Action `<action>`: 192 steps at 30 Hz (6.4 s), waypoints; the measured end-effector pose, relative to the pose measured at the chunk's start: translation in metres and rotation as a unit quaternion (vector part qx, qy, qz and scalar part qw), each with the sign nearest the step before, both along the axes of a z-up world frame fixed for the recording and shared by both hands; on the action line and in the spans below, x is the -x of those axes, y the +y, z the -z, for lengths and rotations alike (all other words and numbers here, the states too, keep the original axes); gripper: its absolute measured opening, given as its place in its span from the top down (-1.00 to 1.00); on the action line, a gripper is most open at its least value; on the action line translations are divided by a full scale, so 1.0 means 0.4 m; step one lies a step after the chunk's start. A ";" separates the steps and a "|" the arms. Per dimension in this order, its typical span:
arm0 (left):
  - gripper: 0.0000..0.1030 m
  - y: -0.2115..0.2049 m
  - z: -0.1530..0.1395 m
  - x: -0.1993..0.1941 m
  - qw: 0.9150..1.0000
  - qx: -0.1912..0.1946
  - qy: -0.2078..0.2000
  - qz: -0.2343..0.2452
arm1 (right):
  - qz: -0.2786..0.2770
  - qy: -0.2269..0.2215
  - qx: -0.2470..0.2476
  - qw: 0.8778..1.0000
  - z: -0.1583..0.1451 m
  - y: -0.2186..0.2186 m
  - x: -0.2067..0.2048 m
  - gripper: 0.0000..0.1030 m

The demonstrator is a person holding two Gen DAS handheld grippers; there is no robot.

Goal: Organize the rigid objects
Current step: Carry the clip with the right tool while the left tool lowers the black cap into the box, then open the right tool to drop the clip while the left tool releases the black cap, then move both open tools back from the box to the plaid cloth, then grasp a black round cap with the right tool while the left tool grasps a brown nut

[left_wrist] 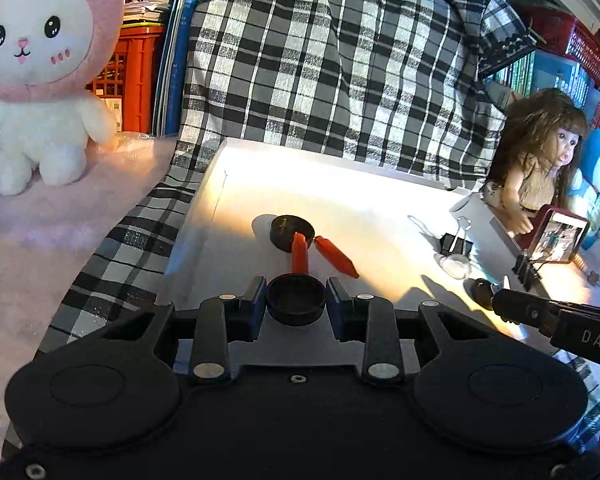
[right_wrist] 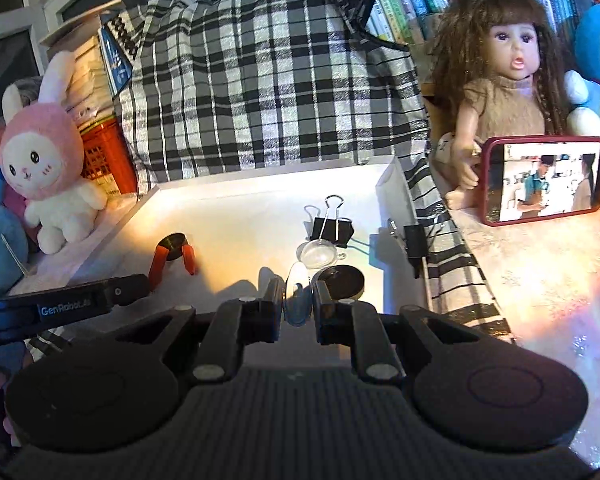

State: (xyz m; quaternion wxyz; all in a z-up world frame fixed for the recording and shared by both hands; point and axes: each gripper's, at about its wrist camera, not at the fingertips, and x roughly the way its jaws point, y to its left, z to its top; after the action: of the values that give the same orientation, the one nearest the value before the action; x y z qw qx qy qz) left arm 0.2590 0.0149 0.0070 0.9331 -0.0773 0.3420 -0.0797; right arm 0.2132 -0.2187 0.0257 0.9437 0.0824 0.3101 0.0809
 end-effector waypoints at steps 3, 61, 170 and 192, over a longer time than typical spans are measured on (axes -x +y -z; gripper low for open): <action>0.41 -0.007 0.005 -0.009 1.000 -0.006 0.003 0.002 | -0.003 0.003 0.016 1.000 0.009 0.016 -0.012 0.61; -0.43 -0.022 -0.081 0.234 0.997 -0.032 -0.058 0.045 | -0.027 -0.059 0.075 0.995 -0.024 0.024 0.197 -0.36; 0.62 -0.023 -0.007 0.632 0.991 -0.039 -0.109 0.067 | -0.048 -0.096 0.079 0.991 0.047 0.072 0.514 0.29; 0.63 -0.044 -0.068 0.427 0.990 -0.045 -0.104 0.087 | -0.004 -0.082 0.050 0.995 -0.002 0.014 0.348 0.29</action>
State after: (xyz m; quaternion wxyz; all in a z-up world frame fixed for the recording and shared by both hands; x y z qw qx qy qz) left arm 0.0883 -0.0025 0.0343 0.9556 0.0033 0.2519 -0.1531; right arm 0.0740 -0.2130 0.0264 0.9685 0.0266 0.2356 0.0757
